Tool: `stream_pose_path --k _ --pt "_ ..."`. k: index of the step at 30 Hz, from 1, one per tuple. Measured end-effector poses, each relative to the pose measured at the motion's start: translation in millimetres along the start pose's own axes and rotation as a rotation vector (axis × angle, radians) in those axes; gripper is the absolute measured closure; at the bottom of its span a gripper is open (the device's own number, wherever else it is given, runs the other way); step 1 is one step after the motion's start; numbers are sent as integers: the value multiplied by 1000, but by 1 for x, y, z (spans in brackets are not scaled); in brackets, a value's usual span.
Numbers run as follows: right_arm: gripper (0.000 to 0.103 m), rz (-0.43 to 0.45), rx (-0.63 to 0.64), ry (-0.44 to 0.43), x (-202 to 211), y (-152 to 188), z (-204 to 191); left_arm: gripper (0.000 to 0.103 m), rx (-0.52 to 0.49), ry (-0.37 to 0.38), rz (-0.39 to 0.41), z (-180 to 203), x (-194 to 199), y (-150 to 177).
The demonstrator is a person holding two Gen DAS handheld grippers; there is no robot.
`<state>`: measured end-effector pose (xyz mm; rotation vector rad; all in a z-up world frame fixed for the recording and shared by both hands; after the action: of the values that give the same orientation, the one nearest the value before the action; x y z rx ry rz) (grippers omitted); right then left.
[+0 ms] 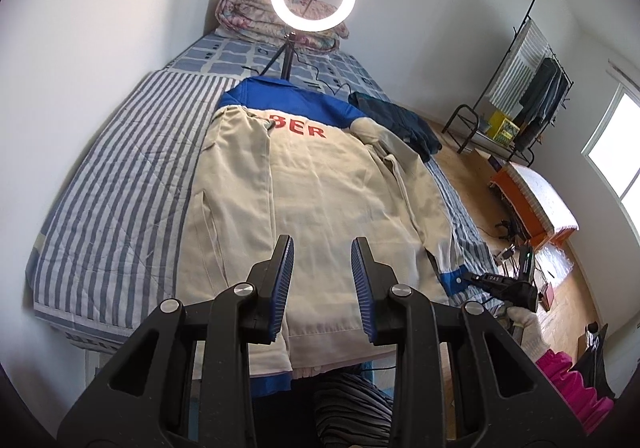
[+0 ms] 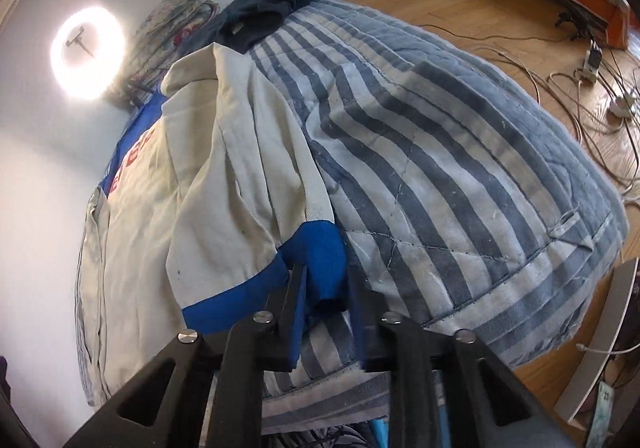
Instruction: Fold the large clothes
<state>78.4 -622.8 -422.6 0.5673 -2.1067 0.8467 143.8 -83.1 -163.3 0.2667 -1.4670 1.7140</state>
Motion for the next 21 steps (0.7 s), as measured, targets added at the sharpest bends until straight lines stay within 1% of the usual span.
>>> stream_pose_path --k 1,2,5,9,12,14,17,21 --pt "98 4 5 -15 3 0 -2 74 -1 2 -5 2 -3 1" --pt "100 12 7 -25 6 -1 -2 74 -3 2 -10 3 -5 3" --pt "102 29 -3 -67 15 -6 -5 74 -10 5 -30 6 -12 10" --pt "103 62 -22 -92 26 -15 -7 74 -14 5 -52 7 -20 16" --pt "103 106 -14 -79 38 -24 -12 74 -7 8 -72 6 -29 22" --pt "103 149 54 -49 51 -29 -25 74 -4 7 -84 6 -35 25" --pt "103 207 214 -4 73 -29 -59 74 3 14 -97 4 -43 29" --pt "103 250 425 -8 96 -18 -115 74 25 26 -108 1 -51 32"
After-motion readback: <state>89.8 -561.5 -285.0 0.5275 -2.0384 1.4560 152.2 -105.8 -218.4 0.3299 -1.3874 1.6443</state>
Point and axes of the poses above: each gripper's, at about its wrist camera, not at the fingertips, and x roughly against the way its jaws point, z to its right, y to its underside, the point moved 9 cm from there along -x, roughly the way its jaws point, and after that the axes turned 6 degrees about -x, right-handed, at the moved point
